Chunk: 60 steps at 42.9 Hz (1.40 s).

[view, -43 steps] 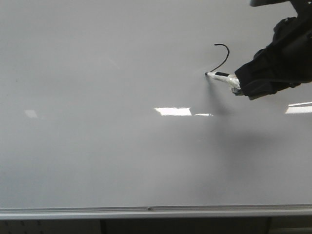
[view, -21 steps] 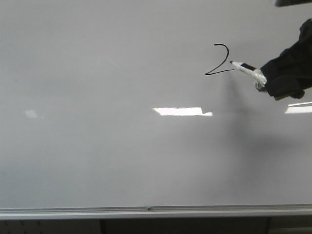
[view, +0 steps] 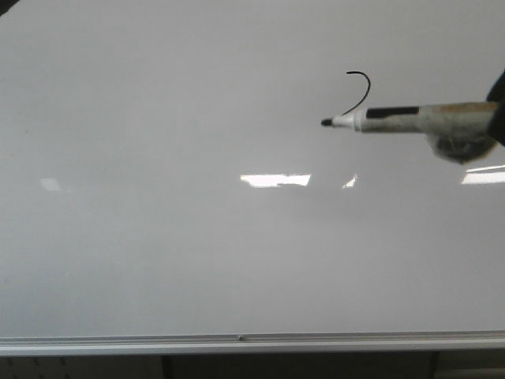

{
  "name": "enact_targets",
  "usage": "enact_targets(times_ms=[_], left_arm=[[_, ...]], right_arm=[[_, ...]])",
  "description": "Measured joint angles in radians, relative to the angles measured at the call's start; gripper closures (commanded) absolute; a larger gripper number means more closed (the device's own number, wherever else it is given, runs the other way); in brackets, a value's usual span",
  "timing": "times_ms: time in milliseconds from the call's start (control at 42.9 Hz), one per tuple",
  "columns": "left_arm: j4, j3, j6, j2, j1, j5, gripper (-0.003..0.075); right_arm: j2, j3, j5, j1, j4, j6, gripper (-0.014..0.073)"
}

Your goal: Write number 2 on whiteboard

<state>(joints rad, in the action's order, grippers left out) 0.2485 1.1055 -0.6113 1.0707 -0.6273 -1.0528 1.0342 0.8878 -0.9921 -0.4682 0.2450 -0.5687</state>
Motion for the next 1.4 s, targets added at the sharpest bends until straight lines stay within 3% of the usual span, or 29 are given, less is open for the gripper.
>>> enact_targets(times_ms=[140, 373, 769, 839, 1025, 1212, 1328, 1398], left_arm=[[0.011, 0.046, -0.016, 0.048, -0.1, -0.02, 0.0195], [0.025, 0.104, -0.036, 0.168, -0.244, -0.02, 0.0195], [0.051, 0.163, -0.052, 0.364, -0.354, 0.01, 0.0197], [0.057, 0.163, -0.053, 0.381, -0.354, 0.012, 0.0232], [0.068, 0.168, -0.054, 0.39, -0.354, 0.016, 0.044], [0.07, 0.169, -0.054, 0.39, -0.354, 0.022, 0.0589], [0.068, 0.169, -0.056, 0.39, -0.354, 0.024, 0.0655], [0.068, 0.169, -0.066, 0.39, -0.354, 0.019, 0.0685]], right_arm=[[0.0, 0.027, -0.107, -0.062, 0.06, -0.116, 0.0654], [0.0, 0.033, -0.116, -0.086, 0.223, -0.281, 0.0655], [0.0, 0.033, -0.089, -0.086, 0.255, -0.317, 0.0655], [0.0, 0.033, -0.087, -0.086, 0.255, -0.317, 0.0655], [0.0, 0.033, -0.082, -0.086, 0.257, -0.317, 0.0655], [0.0, 0.033, -0.08, -0.086, 0.257, -0.317, 0.0649], [0.0, 0.033, -0.082, -0.086, 0.257, -0.319, 0.0594], [0.0, 0.033, -0.082, -0.086, 0.257, -0.324, 0.0515]])
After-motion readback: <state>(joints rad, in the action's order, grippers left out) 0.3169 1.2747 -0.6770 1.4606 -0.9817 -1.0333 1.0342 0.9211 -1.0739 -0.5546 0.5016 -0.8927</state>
